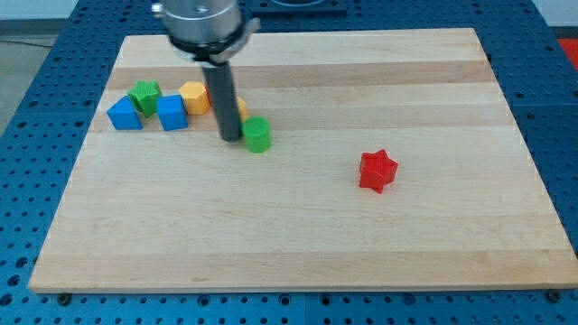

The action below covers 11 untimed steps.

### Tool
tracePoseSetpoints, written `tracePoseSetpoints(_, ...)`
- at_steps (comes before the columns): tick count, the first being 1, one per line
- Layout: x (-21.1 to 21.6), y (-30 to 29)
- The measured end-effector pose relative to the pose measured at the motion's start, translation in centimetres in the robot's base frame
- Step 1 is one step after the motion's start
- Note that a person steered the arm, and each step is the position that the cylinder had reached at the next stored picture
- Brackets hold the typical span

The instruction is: Push the green circle close to red star

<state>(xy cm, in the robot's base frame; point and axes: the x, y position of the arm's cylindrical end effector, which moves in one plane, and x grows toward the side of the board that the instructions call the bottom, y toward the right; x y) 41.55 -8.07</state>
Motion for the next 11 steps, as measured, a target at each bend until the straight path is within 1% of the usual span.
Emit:
tracePoseSetpoints(2, 0.1, 8.1)
tracePoseSetpoints(4, 1.8, 6.6)
tracePoseSetpoints(6, 1.8, 10.0)
tracePoseSetpoints(7, 0.3, 10.0)
tracePoseSetpoints(8, 0.1, 11.5)
tracePoseSetpoints(9, 0.8, 12.7)
tracePoseSetpoints(11, 0.9, 12.9)
